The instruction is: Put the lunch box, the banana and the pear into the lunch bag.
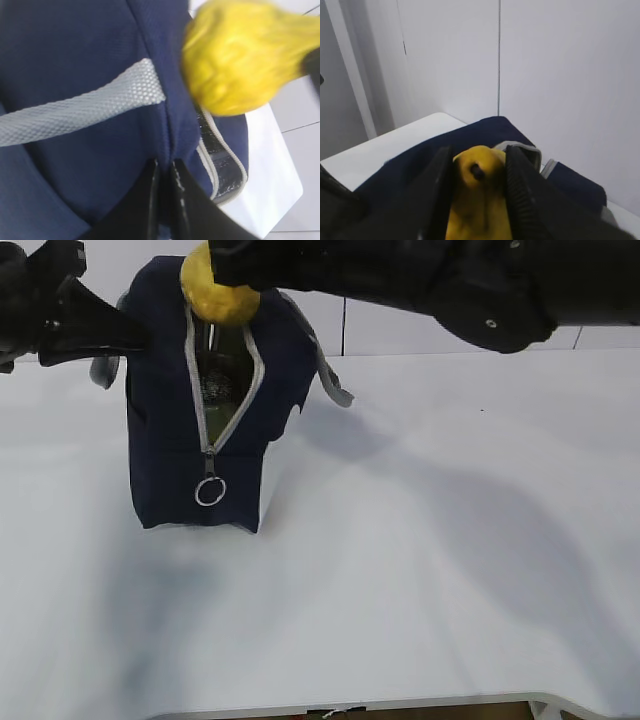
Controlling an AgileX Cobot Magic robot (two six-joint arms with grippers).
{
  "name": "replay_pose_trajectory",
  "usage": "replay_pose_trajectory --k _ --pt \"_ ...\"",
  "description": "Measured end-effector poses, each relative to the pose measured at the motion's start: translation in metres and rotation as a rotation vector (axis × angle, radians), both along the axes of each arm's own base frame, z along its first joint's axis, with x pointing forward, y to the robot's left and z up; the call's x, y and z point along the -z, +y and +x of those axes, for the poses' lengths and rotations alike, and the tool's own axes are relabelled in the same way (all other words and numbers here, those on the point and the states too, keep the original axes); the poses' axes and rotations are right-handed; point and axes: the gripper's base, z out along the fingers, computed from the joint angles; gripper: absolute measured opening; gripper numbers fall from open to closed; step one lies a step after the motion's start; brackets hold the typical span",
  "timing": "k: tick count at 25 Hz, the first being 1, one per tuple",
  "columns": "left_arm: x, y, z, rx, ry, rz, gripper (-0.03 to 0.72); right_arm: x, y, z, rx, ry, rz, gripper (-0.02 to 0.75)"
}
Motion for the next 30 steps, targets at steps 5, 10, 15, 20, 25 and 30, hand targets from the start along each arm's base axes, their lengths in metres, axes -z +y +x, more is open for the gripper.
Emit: replay_pose_trajectory --k 5,10,15,20,25,30 --pt "-0.001 -0.001 0.000 -0.003 -0.003 -0.021 -0.009 0.022 0.008 0.007 -0.036 0.022 -0.055 0.273" --pt "-0.002 -0.002 0.000 0.008 0.000 -0.030 -0.009 0.035 0.013 0.010 -0.070 0.017 -0.089 0.273" --pt "-0.002 -0.002 -0.001 0.015 0.003 -0.032 -0.009 0.048 0.019 0.011 -0.132 -0.013 -0.126 0.273" --pt "-0.002 -0.002 -0.001 0.018 0.002 -0.032 -0.009 0.051 0.021 0.009 -0.166 -0.046 -0.177 0.273" --pt "-0.002 -0.002 -0.001 0.027 -0.007 -0.024 -0.009 0.051 0.021 0.009 -0.170 -0.060 -0.194 0.378" --pt "-0.002 -0.002 -0.001 0.031 -0.012 -0.018 -0.009 0.052 0.018 0.012 -0.118 -0.019 -0.184 0.524"
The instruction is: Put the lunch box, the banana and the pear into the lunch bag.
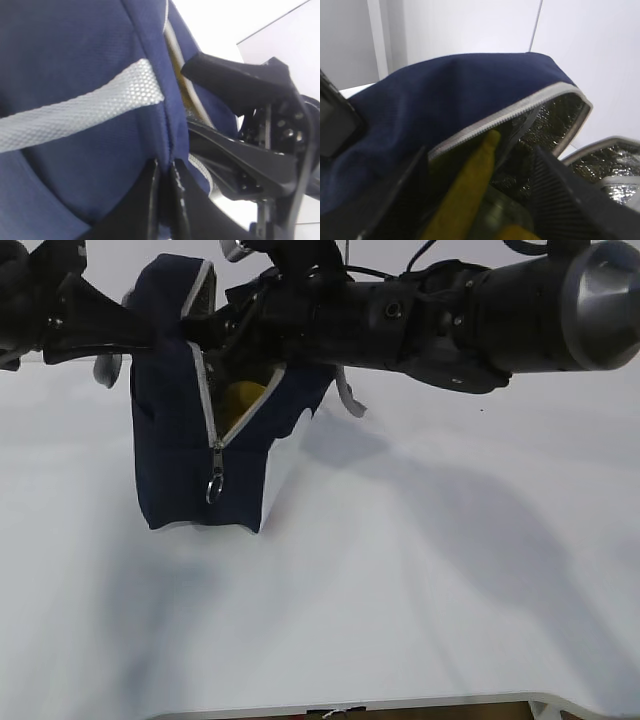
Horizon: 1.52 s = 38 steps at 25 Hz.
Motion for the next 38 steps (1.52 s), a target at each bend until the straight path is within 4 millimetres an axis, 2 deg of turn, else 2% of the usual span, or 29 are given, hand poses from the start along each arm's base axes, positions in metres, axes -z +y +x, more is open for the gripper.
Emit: replay_pose_trajectory --k 6,9,11,14,17,25,33,38 --pt "0.000 0.000 0.000 0.000 -0.001 0.001 -0.009 -0.007 -0.001 0.000 0.009 -0.008 0.012 0.539" --pt "0.001 0.001 0.000 0.006 -0.003 0.016 -0.009 -0.027 -0.008 -0.003 0.059 -0.028 0.000 0.540" --pt "0.002 0.001 -0.001 0.013 -0.005 0.036 -0.009 -0.041 -0.017 -0.007 0.129 -0.014 -0.019 0.542" --pt "0.003 0.002 -0.001 0.023 -0.007 0.058 -0.009 -0.058 -0.036 -0.012 0.295 0.099 0.020 0.543" --pt "0.004 0.002 -0.001 0.024 -0.007 0.063 -0.009 -0.068 -0.051 -0.018 0.439 0.201 0.062 0.543" --pt "0.004 0.002 -0.001 0.025 -0.007 0.065 -0.009 -0.066 -0.062 -0.025 0.586 0.436 0.191 0.543" --pt "0.004 0.002 -0.001 0.025 -0.007 0.065 -0.009 -0.062 -0.058 -0.028 0.591 0.579 0.286 0.543" --pt "0.004 0.002 -0.001 0.028 -0.007 0.066 -0.009 -0.059 -0.068 -0.024 0.592 0.651 0.313 0.543"
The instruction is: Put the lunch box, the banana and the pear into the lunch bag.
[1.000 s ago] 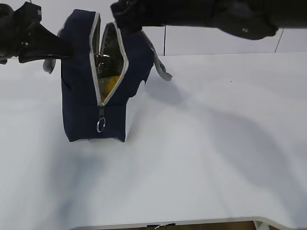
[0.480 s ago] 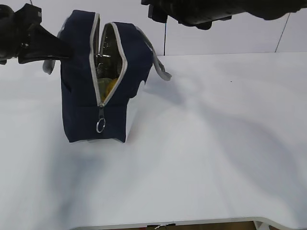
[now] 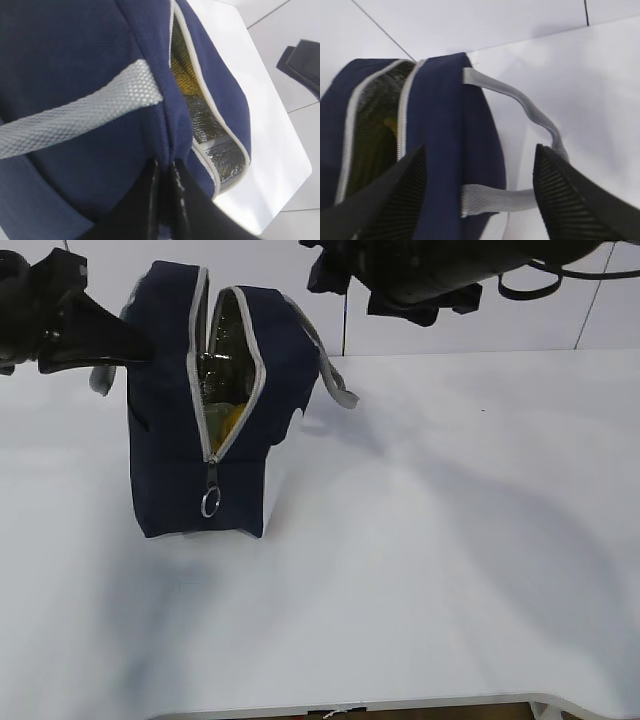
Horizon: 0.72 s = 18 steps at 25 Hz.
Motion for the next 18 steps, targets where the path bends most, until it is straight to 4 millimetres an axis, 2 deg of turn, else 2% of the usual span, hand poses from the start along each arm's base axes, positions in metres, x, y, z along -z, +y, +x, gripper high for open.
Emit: replay_pose_trajectory --k 3,7,13,18 --pt "0.000 0.000 0.000 0.003 0.000 0.001 -0.009 -0.004 -0.014 0.006 -0.010 0.047 0.013 0.543" --pt "0.000 0.000 0.000 0.003 0.000 0.002 -0.009 -0.016 -0.026 0.018 -0.125 0.082 0.020 0.543" --pt "0.000 0.000 0.000 0.005 0.000 0.002 -0.009 -0.012 -0.016 0.041 -0.328 0.118 0.037 0.543" --pt "0.000 0.000 0.000 0.005 0.000 0.002 -0.009 0.002 -0.006 0.059 -0.390 0.150 0.016 0.543"
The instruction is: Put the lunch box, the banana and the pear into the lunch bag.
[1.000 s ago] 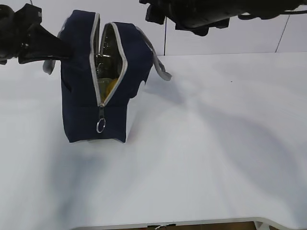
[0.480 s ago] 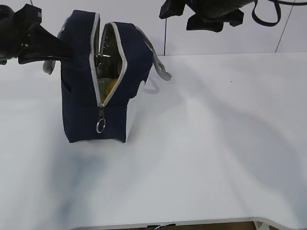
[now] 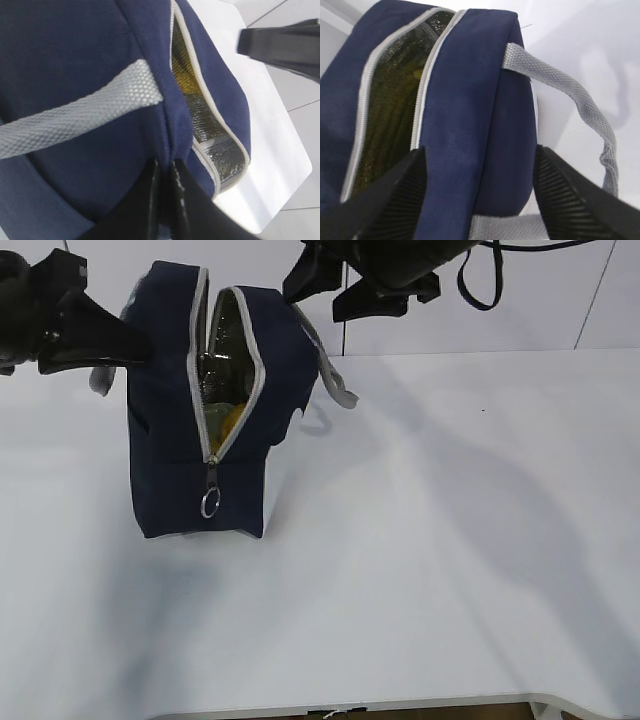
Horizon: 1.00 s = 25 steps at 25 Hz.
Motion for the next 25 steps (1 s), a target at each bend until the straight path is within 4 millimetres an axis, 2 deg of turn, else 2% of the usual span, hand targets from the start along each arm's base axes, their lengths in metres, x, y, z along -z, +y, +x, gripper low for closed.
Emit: replay_pose_trajectory --k 7,14,19,25 --pt "0.000 0.000 0.000 0.000 0.000 0.000 -0.009 0.016 0.010 0.018 -0.026 0.037 0.017 0.543" --pt "0.000 0.000 0.000 0.000 0.000 0.000 -0.009 0.031 0.016 0.026 -0.044 0.085 0.055 0.531" --pt "0.000 0.000 0.000 0.000 0.000 0.000 -0.009 0.034 0.018 0.027 -0.070 0.067 0.051 0.438" --pt "0.001 0.000 0.000 0.009 -0.012 0.013 -0.009 0.033 0.019 0.027 -0.122 0.009 0.032 0.251"
